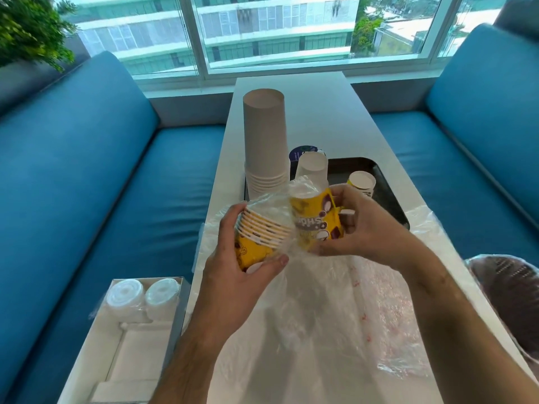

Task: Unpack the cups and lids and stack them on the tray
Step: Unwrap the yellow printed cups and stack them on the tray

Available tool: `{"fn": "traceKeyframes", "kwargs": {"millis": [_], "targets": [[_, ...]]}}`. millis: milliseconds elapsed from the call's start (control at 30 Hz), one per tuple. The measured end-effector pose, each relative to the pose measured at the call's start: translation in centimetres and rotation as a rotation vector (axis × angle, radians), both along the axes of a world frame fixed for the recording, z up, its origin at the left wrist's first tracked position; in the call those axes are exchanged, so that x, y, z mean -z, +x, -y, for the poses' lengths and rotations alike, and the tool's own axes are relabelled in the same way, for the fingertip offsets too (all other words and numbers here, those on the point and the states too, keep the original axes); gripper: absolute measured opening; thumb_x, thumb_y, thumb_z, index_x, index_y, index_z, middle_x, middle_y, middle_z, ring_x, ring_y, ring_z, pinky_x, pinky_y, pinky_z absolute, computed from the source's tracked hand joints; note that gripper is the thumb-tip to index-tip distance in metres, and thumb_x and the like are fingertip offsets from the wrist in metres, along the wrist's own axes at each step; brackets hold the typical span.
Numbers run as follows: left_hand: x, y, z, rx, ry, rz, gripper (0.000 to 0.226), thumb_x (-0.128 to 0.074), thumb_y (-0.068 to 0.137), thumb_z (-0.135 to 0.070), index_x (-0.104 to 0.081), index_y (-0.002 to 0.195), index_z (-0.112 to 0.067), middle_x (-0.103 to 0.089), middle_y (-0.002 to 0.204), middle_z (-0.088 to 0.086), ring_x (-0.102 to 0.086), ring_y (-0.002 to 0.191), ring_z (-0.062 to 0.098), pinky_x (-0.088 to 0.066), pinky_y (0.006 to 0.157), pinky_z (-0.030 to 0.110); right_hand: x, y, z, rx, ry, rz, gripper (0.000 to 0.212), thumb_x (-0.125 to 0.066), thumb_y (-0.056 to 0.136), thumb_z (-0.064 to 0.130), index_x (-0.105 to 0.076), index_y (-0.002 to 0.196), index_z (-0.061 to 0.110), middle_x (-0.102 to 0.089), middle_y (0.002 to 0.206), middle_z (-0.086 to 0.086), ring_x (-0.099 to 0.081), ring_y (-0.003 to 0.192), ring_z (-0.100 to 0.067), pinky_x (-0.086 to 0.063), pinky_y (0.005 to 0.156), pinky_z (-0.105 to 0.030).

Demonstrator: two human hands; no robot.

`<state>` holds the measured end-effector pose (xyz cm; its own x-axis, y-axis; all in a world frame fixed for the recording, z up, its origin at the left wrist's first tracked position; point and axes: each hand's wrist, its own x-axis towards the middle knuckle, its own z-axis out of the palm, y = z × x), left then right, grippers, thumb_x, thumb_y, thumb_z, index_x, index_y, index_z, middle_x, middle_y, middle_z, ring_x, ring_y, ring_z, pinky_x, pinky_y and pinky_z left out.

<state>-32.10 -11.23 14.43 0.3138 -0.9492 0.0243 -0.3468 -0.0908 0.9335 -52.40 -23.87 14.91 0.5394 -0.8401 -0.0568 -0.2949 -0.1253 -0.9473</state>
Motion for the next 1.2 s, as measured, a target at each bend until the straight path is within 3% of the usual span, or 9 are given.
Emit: {"fn": "traceKeyframes", "kwargs": {"millis": [133,267,367,467,533,733,933,1100,1200], "targets": [[0.0,-0.3,0.0,0.017,-0.017,-0.015,0.084,-0.074,0.065,-0.054,-0.023,0.131,-0.07,-0.05,0.129,-0.029,-0.06,0.111,0.001,-0.056,0.079,0.012,1.8,0.3,0.1,-0.04,-0.049,-0.118,0.067,-0.094,0.063,0.03,-0.055,0.116,0.04,-0.069,0.104,0.027,-0.067,0.099,0.004,-0.051,0.075,-0.009],[0.0,0.2,-0.2,0.015,-0.023,-0.037,0.081,-0.076,0.067,-0.053,-0.024,0.127,-0.073,-0.049,0.12,-0.04,-0.058,0.104,-0.011,-0.053,0.071,0.007,2.4,-0.7,1.1,0.16,-0.207,-0.208,0.071,-0.092,0.066,0.034,-0.056,0.127,0.028,-0.067,0.109,0.019,-0.064,0.101,-0.002,-0.052,0.09,-0.025],[0.3,0.5,-0.3,0.009,-0.028,-0.047,0.082,-0.077,0.066,-0.052,-0.026,0.127,-0.072,-0.051,0.113,-0.043,-0.058,0.101,-0.015,-0.052,0.07,0.008,1.7,-1.7,2.3,0.379,-0.287,-0.115,0.067,-0.09,0.07,0.03,-0.055,0.127,0.026,-0.067,0.113,0.012,-0.063,0.102,-0.005,-0.05,0.086,-0.022],[0.4,0.4,-0.4,0.017,-0.02,-0.05,0.084,-0.077,0.067,-0.051,-0.027,0.132,-0.067,-0.052,0.114,-0.042,-0.058,0.102,-0.013,-0.053,0.072,0.009,1.2,-2.5,4.0,0.503,-0.305,-0.053,0.07,-0.089,0.072,0.029,-0.052,0.132,0.023,-0.064,0.127,0.0,-0.063,0.114,-0.019,-0.054,0.097,-0.042],[0.3,0.2,-0.3,0.024,-0.019,-0.045,0.083,-0.077,0.068,-0.05,-0.026,0.131,-0.068,-0.05,0.11,-0.048,-0.057,0.101,-0.016,-0.052,0.07,0.007,1.2,-2.8,4.9,0.529,-0.289,-0.07,0.071,-0.087,0.077,0.024,-0.049,0.137,0.019,-0.062,0.135,-0.002,-0.06,0.121,-0.022,-0.051,0.103,-0.048],[0.3,0.3,-0.3,0.028,-0.021,-0.03,0.082,-0.079,0.066,-0.049,-0.03,0.129,-0.068,-0.05,0.106,-0.051,-0.057,0.1,-0.018,-0.048,0.067,0.003,2.7,-2.5,6.5,0.58,-0.294,-0.166,0.074,-0.087,0.076,0.021,-0.049,0.139,0.016,-0.06,0.136,-0.005,-0.059,0.121,-0.026,-0.05,0.103,-0.045],[0.3,0.2,-0.3,0.023,-0.004,-0.024,0.081,-0.079,0.064,-0.051,-0.031,0.125,-0.072,-0.056,0.114,-0.036,-0.056,0.102,-0.017,-0.048,0.068,0.003,5.3,-1.9,7.7,0.607,-0.281,-0.21,0.082,-0.09,0.073,0.027,-0.046,0.141,0.016,-0.057,0.137,-0.007,-0.058,0.121,-0.025,-0.049,0.102,-0.043],[0.5,0.4,-0.3,0.023,-0.004,-0.009,0.082,-0.08,0.063,-0.052,-0.031,0.126,-0.072,-0.054,0.11,-0.045,-0.056,0.101,-0.018,-0.048,0.068,0.002,7.0,-1.8,8.2,0.607,-0.251,-0.236,0.082,-0.091,0.072,0.025,-0.047,0.14,0.015,-0.059,0.135,-0.008,-0.058,0.12,-0.023,-0.049,0.103,-0.042],[0.6,0.5,-0.2,0.023,0.005,0.008,0.085,-0.081,0.061,-0.054,-0.031,0.127,-0.072,-0.054,0.113,-0.042,-0.054,0.102,-0.019,-0.049,0.068,0.003,8.5,-1.7,8.0,0.603,-0.217,-0.247,0.082,-0.092,0.07,0.025,-0.048,0.139,0.016,-0.059,0.134,-0.007,-0.058,0.12,-0.022,-0.05,0.105,-0.044]]}}
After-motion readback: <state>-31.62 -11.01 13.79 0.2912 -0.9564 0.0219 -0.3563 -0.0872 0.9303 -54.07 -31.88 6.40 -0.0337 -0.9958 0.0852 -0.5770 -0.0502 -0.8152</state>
